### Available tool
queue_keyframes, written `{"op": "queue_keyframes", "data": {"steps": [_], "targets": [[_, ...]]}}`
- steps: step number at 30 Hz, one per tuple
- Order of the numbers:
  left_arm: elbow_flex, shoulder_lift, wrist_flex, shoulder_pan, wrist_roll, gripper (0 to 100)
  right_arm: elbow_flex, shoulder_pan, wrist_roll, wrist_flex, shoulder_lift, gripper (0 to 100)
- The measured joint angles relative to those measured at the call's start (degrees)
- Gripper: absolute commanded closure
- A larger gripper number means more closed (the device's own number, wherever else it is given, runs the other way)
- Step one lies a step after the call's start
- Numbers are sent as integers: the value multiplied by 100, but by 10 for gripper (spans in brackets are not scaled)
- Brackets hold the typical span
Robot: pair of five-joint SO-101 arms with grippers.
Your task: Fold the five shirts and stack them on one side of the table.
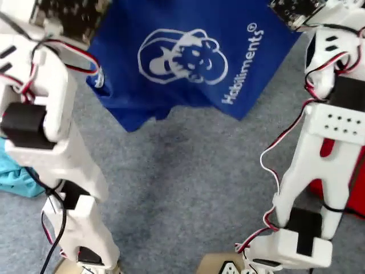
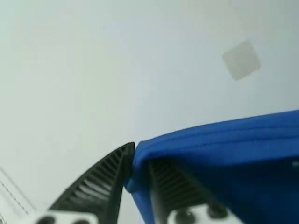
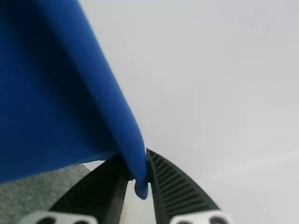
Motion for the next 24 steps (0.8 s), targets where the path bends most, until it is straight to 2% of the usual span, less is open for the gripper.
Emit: {"op": "queue_keyframes", "data": {"steps": [5, 15, 24], "targets": [[0, -448, 97, 167, -167, 998, 0, 35, 9, 167, -466, 988], [-9, -1187, 1134, 167, -176, 998, 0, 44, 18, 1257, -1495, 988], [-9, -1459, 1908, 53, -519, 998, 62, 18, 18, 2048, -1952, 988]]}}
